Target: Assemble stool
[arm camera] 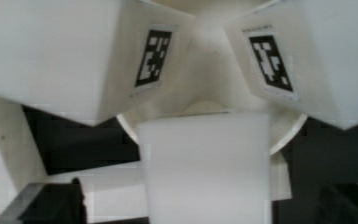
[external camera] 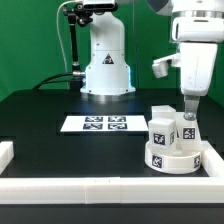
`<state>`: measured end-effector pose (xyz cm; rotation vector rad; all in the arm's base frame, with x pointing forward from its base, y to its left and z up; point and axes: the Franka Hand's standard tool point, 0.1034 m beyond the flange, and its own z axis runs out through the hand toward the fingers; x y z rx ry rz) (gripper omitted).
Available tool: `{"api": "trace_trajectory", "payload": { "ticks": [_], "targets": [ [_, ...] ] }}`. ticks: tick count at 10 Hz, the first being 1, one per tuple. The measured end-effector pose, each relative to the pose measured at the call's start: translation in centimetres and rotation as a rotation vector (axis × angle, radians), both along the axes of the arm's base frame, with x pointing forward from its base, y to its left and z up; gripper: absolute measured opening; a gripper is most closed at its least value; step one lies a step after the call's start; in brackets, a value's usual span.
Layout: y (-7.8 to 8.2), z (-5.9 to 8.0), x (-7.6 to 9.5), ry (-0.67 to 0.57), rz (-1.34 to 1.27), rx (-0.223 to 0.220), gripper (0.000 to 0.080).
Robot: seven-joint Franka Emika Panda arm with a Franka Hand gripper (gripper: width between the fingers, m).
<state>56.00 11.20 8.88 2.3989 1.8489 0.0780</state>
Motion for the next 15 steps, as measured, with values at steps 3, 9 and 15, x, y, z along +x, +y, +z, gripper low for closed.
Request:
{"api": "trace_trajectory", "payload": {
  "ticks": [3, 9, 15],
  "targets": [
    [-0.18, -0.03, 0.02, 0.000, -0.005, 0.000, 0.0513],
    [-0.24, 0.24, 0.27, -0.011, -0.058, 0.008, 0.0007],
    [-0.29, 0.31, 0.58, -0.021, -0.223, 0.026, 0.0187]
  ]
}}
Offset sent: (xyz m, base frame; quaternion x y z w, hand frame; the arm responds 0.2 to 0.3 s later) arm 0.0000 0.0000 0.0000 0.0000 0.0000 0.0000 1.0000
